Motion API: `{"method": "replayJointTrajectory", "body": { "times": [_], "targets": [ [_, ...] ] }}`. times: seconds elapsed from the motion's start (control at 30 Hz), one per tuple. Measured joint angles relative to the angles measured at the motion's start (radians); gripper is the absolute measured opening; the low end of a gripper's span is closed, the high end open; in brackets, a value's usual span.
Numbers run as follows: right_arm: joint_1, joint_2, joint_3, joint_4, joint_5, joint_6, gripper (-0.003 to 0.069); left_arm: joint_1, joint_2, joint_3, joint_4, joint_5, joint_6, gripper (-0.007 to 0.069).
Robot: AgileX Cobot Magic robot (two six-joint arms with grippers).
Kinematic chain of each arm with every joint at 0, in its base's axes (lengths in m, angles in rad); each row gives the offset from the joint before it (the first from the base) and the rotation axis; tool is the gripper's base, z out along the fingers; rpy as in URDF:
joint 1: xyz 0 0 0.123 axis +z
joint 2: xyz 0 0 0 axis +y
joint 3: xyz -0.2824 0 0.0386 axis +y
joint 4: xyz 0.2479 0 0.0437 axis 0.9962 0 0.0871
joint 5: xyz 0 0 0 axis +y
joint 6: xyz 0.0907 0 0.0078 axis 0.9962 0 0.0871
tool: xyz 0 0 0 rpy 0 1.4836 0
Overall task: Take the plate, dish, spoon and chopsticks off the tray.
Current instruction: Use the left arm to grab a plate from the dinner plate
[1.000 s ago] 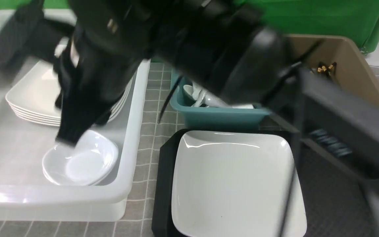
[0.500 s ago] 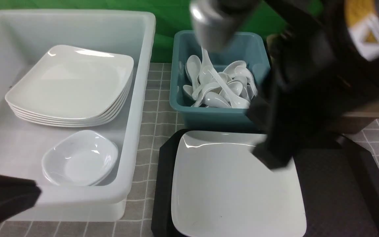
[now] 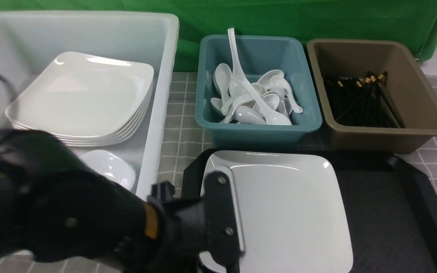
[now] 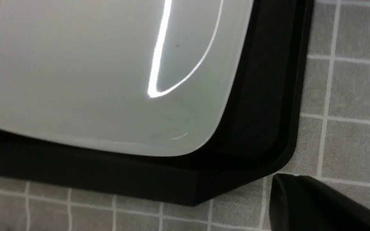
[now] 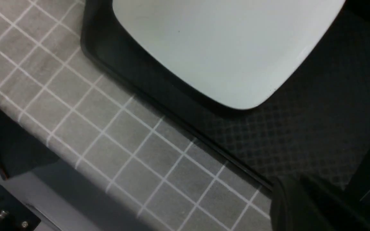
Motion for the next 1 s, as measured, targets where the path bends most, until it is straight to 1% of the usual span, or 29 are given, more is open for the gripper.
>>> {"method": "replayJointTrajectory", "body": {
  "times": [0.03,0.1,0.17,0.2,0.27,0.33,0.4,0.47,0.63,0.8,1.0],
  "targets": [
    [0.000,-0.007,0.003,0.000,0.000,0.001,0.0071,-0.001,0.008,0.000,0.000,-0.003,0.000,0.0024],
    [0.000,-0.093,0.026,0.000,-0.002,0.003,0.0071,-0.006,0.095,0.000,0.041,-0.048,0.035,0.0069],
    [0.000,-0.130,0.031,0.000,-0.001,0.004,0.0071,-0.006,0.134,0.000,0.078,-0.079,0.041,0.0111],
    [0.000,-0.149,0.034,0.000,-0.002,0.005,0.0071,-0.006,0.157,0.000,0.109,-0.101,0.041,0.0143],
    [0.000,-0.181,0.035,0.000,-0.002,0.003,0.0071,-0.006,0.188,0.000,0.153,-0.140,0.044,0.0231],
    [0.000,-0.190,0.035,0.000,-0.002,-0.002,0.0072,-0.006,0.205,0.000,0.174,-0.167,0.045,0.0276],
    [0.000,-0.197,0.035,0.000,-0.002,-0.004,0.0074,-0.006,0.224,0.000,0.202,-0.202,0.047,0.0342],
    [0.000,-0.198,0.035,0.000,-0.002,-0.010,0.0076,-0.006,0.247,0.000,0.223,-0.247,0.047,0.0393],
    [0.000,-0.198,0.036,0.000,-0.004,-0.028,0.0085,-0.006,0.277,0.000,0.231,-0.292,0.063,0.0420],
    [0.000,-0.198,0.036,0.000,-0.004,-0.031,0.0090,-0.006,0.282,0.000,0.230,-0.300,0.117,0.0423],
    [0.000,-0.198,0.036,0.000,-0.004,-0.041,0.0095,-0.006,0.290,0.000,0.230,-0.308,0.124,0.0423]
  ]
}}
